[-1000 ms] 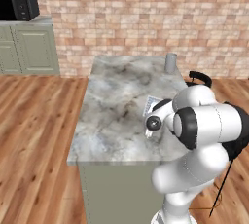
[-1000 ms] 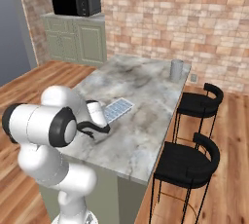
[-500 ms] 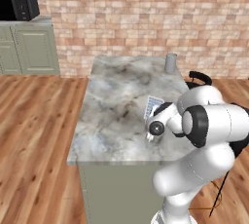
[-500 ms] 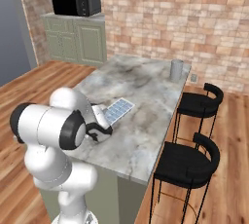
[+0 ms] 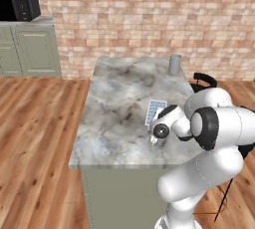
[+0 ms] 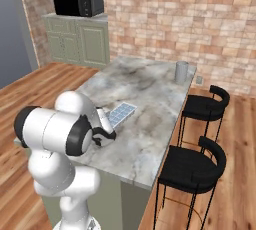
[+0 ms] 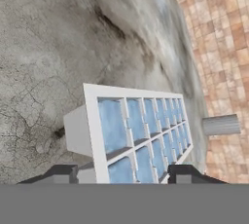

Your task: Open the freezer door, pick up the ice cube tray from the freezer, and place it on the dining counter.

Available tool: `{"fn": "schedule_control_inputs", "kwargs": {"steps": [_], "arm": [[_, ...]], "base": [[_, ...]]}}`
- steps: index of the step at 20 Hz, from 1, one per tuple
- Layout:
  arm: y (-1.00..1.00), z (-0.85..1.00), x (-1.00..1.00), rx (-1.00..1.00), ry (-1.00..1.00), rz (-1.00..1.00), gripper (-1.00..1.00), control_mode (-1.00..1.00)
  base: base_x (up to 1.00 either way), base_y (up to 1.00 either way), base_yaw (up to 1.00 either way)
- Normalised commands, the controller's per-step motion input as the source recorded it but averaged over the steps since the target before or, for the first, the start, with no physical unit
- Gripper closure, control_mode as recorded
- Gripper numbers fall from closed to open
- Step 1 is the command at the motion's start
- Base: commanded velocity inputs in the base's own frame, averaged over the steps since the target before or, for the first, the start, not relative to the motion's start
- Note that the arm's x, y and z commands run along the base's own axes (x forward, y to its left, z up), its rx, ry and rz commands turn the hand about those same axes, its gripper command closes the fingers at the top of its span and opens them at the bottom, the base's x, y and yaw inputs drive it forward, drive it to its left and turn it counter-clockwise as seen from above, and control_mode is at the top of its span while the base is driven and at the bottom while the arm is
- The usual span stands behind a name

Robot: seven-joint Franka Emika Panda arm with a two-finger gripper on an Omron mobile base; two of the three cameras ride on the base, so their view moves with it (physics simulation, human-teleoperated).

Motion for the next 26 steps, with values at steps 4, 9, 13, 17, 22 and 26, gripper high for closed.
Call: {"fn": "schedule_control_inputs", "kwargs": {"steps": [4, 9, 13, 17, 22, 26], "arm": [[0.0, 0.0, 0.01, 0.0, 0.01, 0.0, -1.0, -1.0], [-0.02, 0.32, 0.01, 0.05, 0.19, -0.02, -1.0, -1.0], [-0.01, 0.88, -0.01, 0.09, 0.32, -0.09, -1.0, -1.0], [-0.03, 1.0, -0.04, 0.06, 0.35, -0.06, -1.0, -1.0], [0.0, 1.0, -0.02, 0.05, 0.36, -0.05, -1.0, -1.0], [0.08, 1.0, 0.0, 0.02, 0.36, -0.08, -1.0, -1.0]], "base": [[0.0, 0.0, 0.0], [0.0, 0.0, 0.0], [0.0, 0.0, 0.0], [0.0, 0.0, 0.0], [0.0, 0.0, 0.0], [0.0, 0.0, 0.0]]}}
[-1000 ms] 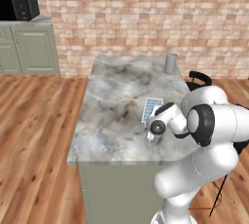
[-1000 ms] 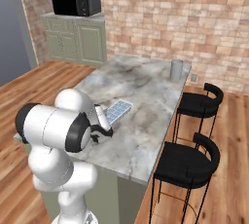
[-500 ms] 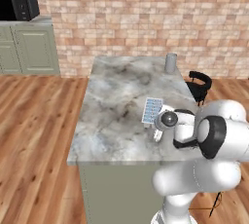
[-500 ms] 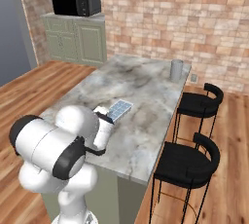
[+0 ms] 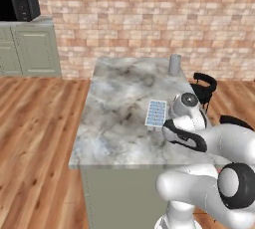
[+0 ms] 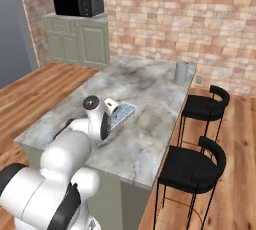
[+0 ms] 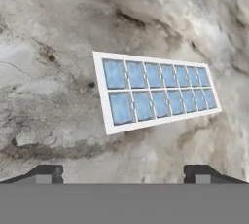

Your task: Open the freezer door, pick up the ice cube tray from the freezer, and place it on the dining counter.

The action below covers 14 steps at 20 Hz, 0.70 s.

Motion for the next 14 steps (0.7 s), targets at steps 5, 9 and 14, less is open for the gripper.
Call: {"fn": "schedule_control_inputs", "kwargs": {"steps": [5, 9, 14], "arm": [[0.08, 1.0, 0.0, 0.02, 0.34, -0.09, -1.0, -1.0], [0.09, 1.0, -0.14, 0.03, 0.35, -0.13, -1.0, -1.0], [0.0, 0.85, -0.77, 0.07, 0.34, -0.19, -1.0, -1.0]], "base": [[0.0, 0.0, 0.0], [0.0, 0.0, 0.0], [0.0, 0.0, 0.0]]}}
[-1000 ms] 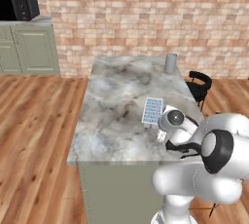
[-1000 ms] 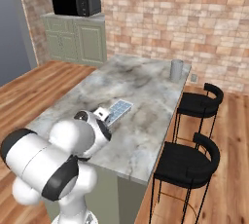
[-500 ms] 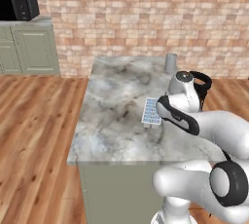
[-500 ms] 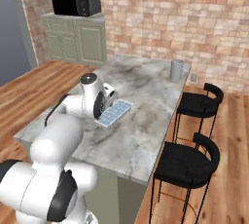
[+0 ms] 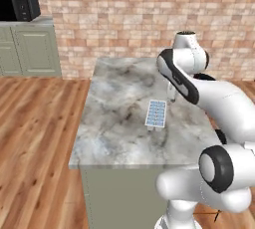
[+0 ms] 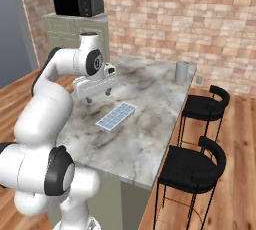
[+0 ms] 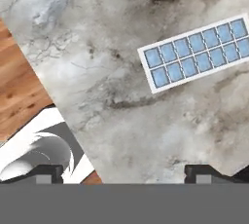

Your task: Open the freezer door, pick up the ice cube tray from the freezer, and place it on the dining counter.

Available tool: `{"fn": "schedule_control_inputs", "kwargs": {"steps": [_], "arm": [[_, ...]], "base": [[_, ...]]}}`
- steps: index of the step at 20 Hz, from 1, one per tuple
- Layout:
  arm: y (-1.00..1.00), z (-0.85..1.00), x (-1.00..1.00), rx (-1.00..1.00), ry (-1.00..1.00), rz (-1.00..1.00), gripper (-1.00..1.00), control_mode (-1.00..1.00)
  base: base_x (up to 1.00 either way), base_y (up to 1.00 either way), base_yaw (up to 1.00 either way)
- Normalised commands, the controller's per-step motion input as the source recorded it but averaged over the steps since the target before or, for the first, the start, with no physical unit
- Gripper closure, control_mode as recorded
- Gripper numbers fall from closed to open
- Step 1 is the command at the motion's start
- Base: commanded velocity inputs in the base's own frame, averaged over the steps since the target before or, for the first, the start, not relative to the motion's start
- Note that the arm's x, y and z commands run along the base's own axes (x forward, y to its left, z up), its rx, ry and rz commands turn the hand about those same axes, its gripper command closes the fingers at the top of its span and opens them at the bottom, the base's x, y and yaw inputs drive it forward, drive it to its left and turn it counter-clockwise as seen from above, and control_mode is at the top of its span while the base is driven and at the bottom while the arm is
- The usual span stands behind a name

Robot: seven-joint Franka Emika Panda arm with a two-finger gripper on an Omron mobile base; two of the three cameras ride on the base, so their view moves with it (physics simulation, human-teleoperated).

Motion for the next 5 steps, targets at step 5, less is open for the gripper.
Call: {"fn": "schedule_control_inputs", "kwargs": {"steps": [5], "arm": [[0.0, 0.45, -1.0, 0.13, 0.28, -0.25, -1.0, -1.0]], "base": [[0.0, 0.0, 0.0]]}}
